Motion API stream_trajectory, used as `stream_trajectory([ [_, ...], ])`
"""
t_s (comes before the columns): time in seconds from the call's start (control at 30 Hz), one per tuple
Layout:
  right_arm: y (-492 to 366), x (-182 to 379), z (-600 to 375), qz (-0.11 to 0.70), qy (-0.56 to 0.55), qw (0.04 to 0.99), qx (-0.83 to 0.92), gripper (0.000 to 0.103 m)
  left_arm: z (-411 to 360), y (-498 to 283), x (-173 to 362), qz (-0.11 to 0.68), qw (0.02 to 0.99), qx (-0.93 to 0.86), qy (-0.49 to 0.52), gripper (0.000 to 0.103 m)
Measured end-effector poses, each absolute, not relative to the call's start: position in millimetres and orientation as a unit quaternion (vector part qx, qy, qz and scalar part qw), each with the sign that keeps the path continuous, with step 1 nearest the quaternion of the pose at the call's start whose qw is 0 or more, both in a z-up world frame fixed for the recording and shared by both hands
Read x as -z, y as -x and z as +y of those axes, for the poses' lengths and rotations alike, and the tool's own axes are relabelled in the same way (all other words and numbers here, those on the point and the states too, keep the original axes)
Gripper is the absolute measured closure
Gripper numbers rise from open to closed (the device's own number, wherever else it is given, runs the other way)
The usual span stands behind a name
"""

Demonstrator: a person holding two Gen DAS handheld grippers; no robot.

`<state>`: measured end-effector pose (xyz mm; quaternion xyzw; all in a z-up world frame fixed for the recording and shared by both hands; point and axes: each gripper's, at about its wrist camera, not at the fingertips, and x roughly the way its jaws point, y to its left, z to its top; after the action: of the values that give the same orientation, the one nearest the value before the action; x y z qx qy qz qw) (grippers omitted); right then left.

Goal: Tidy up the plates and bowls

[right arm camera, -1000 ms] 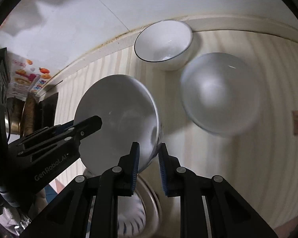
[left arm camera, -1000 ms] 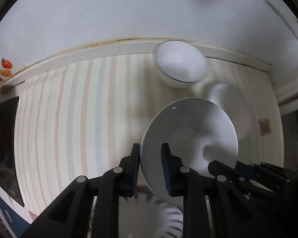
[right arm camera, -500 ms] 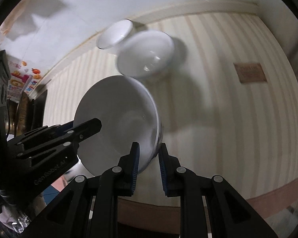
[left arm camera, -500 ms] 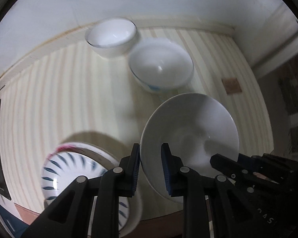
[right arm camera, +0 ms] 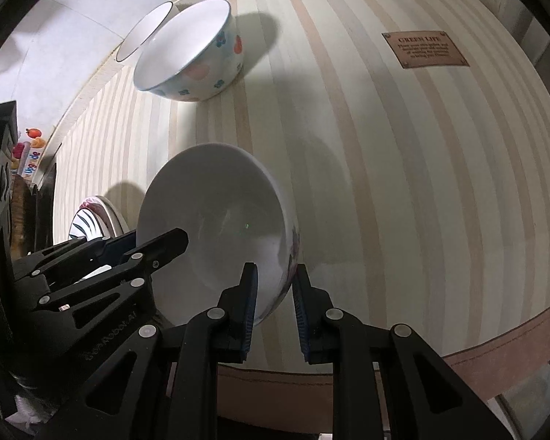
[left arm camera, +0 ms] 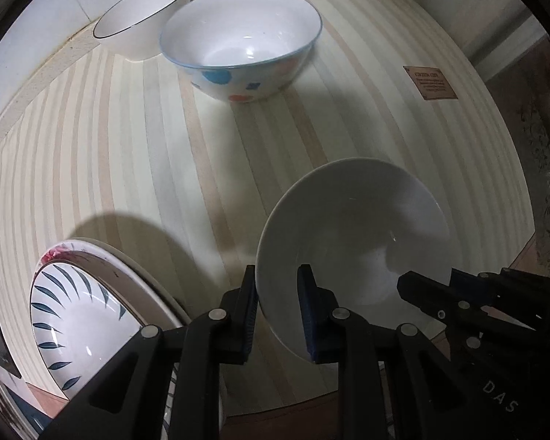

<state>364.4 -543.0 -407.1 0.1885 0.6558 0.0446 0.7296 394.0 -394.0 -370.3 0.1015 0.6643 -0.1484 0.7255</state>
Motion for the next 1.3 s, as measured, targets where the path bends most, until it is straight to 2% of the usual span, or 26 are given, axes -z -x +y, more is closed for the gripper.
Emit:
stream_trajectory([
  [0.57,-365.5,413.6,-550.0,0.672,-0.205,0.71,-0.043,0.08,-417.1,-393.2,374.0,0.672,0.714,0.157,-0.113,0.084],
  [0.7,-372.3,401.4,-563.5,0.673,-0.221,0.704,-0.051,0.08,-400.1,-403.2,348.0,0.666,0.726,0.147,-0.093,0.083],
  [0.73,-371.1,395.6,-566.2,0.668,-0.223,0.708,-0.051,0.078,-391.5,-411.2,336.1,0.662,0.732,0.141,-0.079,0.083],
  [0.8,-380.0,377.5,-577.7,0.652,-0.232,0.72,-0.053,0.064,-380.0,-426.8,321.6,0.655,0.742,0.129,-0.059,0.079],
  [0.83,-385.6,369.5,-581.9,0.644,-0.237,0.725,-0.053,0.061,-374.6,-437.6,315.1,0.649,0.749,0.122,-0.051,0.074],
  [0.9,-407.6,353.5,-587.5,0.622,-0.245,0.741,-0.066,0.053,-364.4,-463.4,308.9,0.638,0.762,0.107,-0.037,0.072],
  [1.07,-469.2,353.4,-587.4,0.598,-0.25,0.758,-0.07,0.053,-351.6,-527.4,321.5,0.642,0.762,0.082,0.0,0.072],
  [1.23,-532.6,386.3,-570.2,0.614,-0.276,0.735,-0.083,0.053,-354.6,-568.3,351.4,0.671,0.737,0.08,0.019,0.072],
  [1.3,-549.2,398.8,-560.5,0.621,-0.283,0.727,-0.082,0.056,-359.5,-577.9,362.8,0.683,0.726,0.083,0.025,0.072],
])
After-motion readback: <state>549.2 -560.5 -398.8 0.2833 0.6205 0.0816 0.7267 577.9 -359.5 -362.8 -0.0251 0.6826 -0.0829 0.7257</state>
